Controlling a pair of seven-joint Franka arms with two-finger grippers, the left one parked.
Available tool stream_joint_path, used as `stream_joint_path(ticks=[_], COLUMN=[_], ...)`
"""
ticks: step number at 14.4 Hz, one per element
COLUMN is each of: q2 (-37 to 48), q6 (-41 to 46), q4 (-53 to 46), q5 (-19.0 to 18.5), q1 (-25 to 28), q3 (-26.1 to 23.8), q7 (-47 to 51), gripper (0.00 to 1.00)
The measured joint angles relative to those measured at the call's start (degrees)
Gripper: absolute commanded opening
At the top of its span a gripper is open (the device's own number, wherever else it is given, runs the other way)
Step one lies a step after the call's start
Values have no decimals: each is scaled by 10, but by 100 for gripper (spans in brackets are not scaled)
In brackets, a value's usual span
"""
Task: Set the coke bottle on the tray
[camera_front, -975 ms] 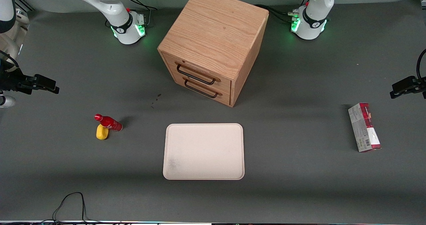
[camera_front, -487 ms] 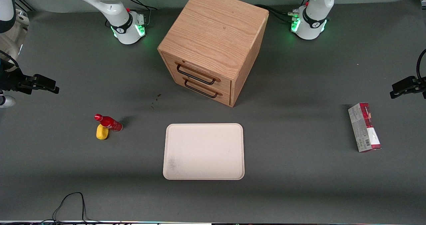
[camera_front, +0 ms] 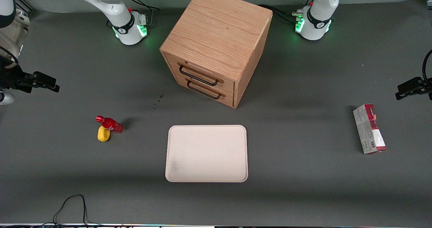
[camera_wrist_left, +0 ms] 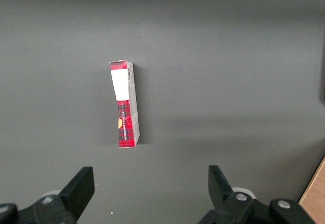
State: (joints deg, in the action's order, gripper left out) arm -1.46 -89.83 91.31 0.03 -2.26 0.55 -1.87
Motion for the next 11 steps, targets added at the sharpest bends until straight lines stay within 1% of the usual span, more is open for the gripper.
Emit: stream_joint_path(ticks=[5,11], q2=[20,15], q6=[-62,-224], q4=[66,200], q5=[0,0], q1=[1,15], q3=[-1,-3], q7=[-3,-3], gripper=[100,100])
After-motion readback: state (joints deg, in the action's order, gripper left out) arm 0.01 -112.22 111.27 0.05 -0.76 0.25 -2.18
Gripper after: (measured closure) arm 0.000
